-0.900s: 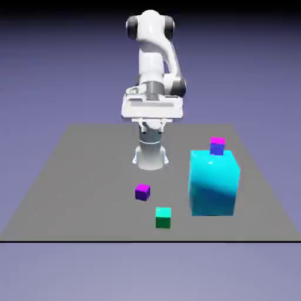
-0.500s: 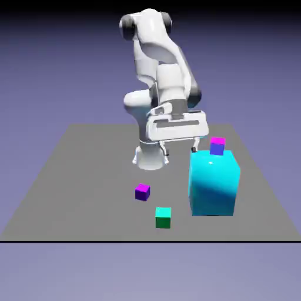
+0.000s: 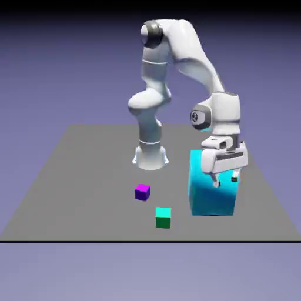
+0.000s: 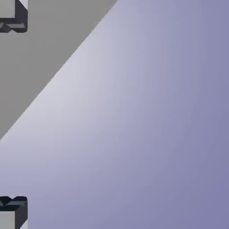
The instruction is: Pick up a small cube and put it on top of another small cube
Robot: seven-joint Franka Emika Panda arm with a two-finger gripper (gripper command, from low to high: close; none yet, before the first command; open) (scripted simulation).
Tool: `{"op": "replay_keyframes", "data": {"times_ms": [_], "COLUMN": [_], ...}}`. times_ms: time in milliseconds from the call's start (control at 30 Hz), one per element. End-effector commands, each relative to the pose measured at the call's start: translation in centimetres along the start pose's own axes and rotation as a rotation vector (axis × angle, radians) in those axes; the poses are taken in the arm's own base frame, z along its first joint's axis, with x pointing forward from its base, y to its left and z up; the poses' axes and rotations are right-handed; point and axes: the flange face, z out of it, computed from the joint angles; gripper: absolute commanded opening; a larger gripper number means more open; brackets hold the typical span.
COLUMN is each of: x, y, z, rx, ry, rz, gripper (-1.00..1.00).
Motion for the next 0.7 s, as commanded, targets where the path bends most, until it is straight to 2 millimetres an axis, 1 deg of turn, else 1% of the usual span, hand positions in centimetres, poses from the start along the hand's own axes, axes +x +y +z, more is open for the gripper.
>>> {"op": "replay_keyframes", "data": {"times_ms": [0, 33, 67, 133, 167, 267, 333, 433, 500, 533, 567, 667], "x": [-0.5, -0.9, -2.3, -6.7, -9.0, -15.8, -20.4, -27.0, -31.1, -32.0, -32.0, -32.7], "y": [-1.3, -2.5, -4.2, -7.6, -8.9, -10.1, -10.5, -10.2, -9.5, -9.2, -9.2, -9.0], "z": [0.5, 0.9, 1.4, 2.6, 3.0, 3.1, 2.9, 2.3, 1.7, 1.6, 1.6, 4.9], "rx": [-0.018, -0.037, -0.053, -0.083, -0.091, -0.069, -0.054, -0.033, -0.021, -0.017, -0.017, -0.018], "ry": [-0.003, -0.005, -0.018, -0.058, -0.080, -0.155, -0.199, -0.254, -0.285, -0.290, -0.290, -0.289], "rz": [-0.041, -0.083, -0.158, -0.361, -0.456, -0.711, -0.886, -1.152, -1.327, -1.364, -1.364, -1.363], "gripper": [0.00, 0.00, 0.00, 0.00, 0.00, 0.00, 0.00, 0.00, 0.00, 0.00, 0.00, 0.00]}}
